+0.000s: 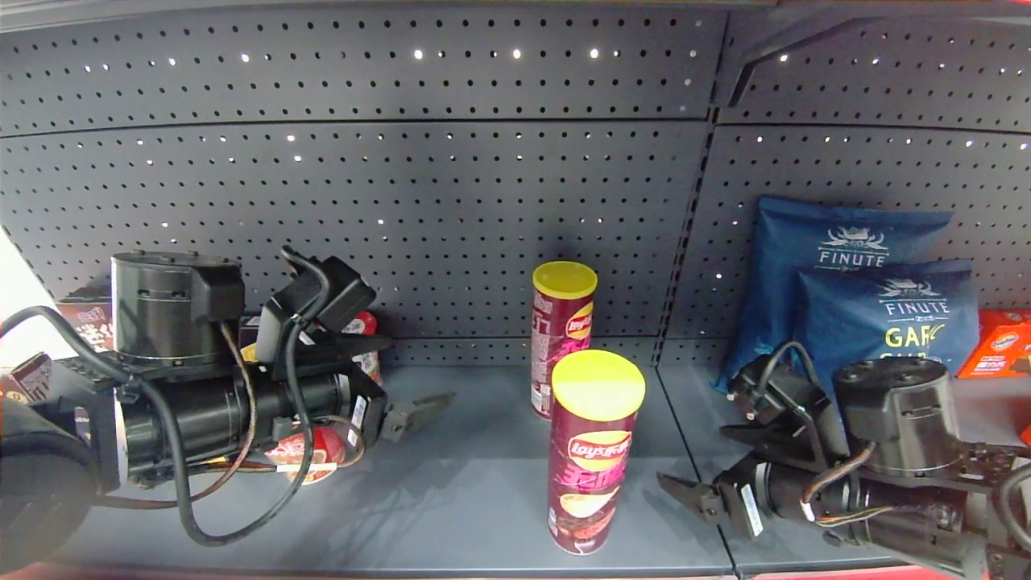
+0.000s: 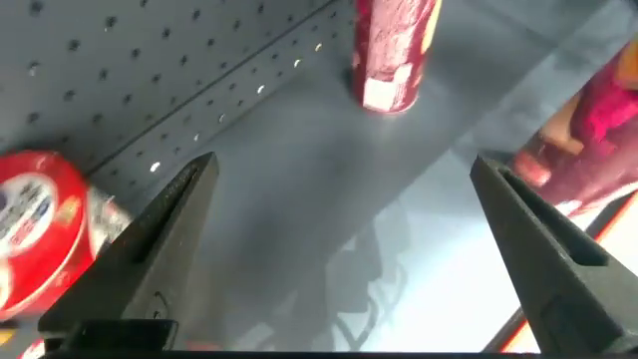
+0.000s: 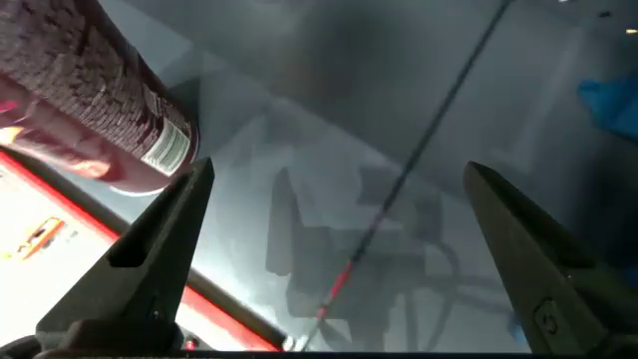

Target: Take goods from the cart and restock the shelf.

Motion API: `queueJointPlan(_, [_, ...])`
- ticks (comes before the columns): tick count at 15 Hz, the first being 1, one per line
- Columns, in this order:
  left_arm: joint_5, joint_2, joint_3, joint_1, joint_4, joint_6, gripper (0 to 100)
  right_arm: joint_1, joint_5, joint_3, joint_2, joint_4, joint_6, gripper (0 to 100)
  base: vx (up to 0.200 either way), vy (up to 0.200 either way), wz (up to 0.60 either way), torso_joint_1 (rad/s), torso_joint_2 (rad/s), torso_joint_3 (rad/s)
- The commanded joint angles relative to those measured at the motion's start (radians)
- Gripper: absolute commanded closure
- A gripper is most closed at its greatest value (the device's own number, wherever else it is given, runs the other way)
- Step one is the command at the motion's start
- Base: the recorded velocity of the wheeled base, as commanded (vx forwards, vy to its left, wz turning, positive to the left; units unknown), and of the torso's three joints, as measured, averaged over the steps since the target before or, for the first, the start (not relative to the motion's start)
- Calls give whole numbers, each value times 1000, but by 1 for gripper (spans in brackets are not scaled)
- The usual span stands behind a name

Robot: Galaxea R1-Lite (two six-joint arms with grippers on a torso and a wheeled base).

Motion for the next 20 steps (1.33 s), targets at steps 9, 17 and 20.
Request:
queueJointPlan(9, [2,-5,-2,21,-2,22,0,60,-1,-82,147,-13,0,0,0,0,0,0,0,0])
queueJointPlan(17, [2,-5,-1,21,-2,22,0,82,-3,-123,190,-16,0,0,0,0,0,0,0,0])
queueJointPlan(20, [1,-4,-1,21,-2,23,0,82,-1,-123,190,-16,0,0,0,0,0,0,0,0])
